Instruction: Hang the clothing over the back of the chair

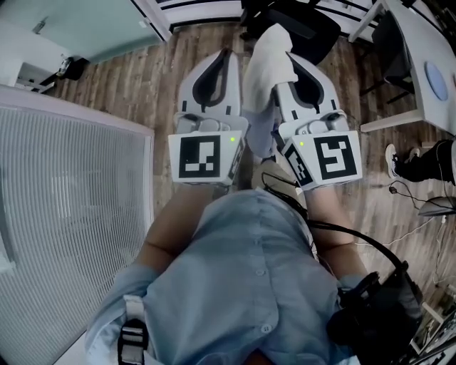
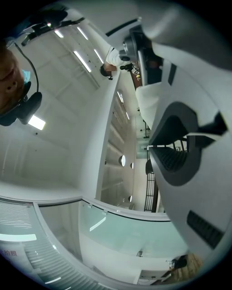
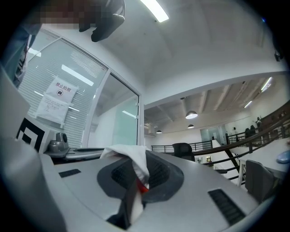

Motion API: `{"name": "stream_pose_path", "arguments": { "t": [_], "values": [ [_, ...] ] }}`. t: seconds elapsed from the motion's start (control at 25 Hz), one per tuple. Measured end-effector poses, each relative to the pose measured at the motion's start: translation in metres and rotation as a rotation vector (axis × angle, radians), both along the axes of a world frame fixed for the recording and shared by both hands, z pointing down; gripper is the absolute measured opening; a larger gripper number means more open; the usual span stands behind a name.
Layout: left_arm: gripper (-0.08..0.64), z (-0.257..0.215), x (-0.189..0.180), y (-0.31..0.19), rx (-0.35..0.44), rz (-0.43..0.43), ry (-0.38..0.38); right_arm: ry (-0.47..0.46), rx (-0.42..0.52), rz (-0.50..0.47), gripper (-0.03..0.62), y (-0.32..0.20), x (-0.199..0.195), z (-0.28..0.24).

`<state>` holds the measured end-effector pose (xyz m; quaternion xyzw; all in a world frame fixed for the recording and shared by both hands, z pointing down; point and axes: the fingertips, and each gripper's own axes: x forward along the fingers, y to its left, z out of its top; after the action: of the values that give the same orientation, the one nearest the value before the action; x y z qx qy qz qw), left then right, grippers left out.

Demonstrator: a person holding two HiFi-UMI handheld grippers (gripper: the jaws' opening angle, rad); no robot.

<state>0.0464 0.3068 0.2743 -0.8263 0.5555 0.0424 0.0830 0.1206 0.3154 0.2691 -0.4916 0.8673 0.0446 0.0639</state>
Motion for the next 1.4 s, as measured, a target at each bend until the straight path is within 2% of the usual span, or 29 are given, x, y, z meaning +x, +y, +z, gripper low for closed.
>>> {"name": "stream_pose_path", "arguments": {
  "t": [0.2,0.36,0.72,1.04,1.24,1.4],
  "values": [
    [0.018,0.007,0.001,-0.051,-0.006,-0.027,-0.002,0.01,-0.002,-0.02,0.035,-0.048,0.002,0.009],
    [0.018,-0.002,0.015,-0.107,-0.011,-0.054,-0.011,0.015,-0.005,-0.042,0.035,-0.108,0.017,0.001],
    [0.018,-0.018,0.027,-0.22,-0.003,-0.15,-0.024,0.005,0.031,-0.163,0.035,-0.23,0.023,-0.023],
    [0.018,-0.017,-0.006,-0.273,0.016,-0.195,0.018,0.019,0.038,-0.223,0.035,-0.287,-0.015,-0.022],
    [0.018,0.001,-0.04,-0.326,0.006,-0.175,0.01,0.035,0.026,-0.219,0.035,-0.337,-0.054,-0.006],
    [0.018,0.005,-0.073,-0.38,-0.003,-0.156,0.05,0.018,0.04,-0.197,0.035,-0.387,-0.088,-0.001]
  ]
}}
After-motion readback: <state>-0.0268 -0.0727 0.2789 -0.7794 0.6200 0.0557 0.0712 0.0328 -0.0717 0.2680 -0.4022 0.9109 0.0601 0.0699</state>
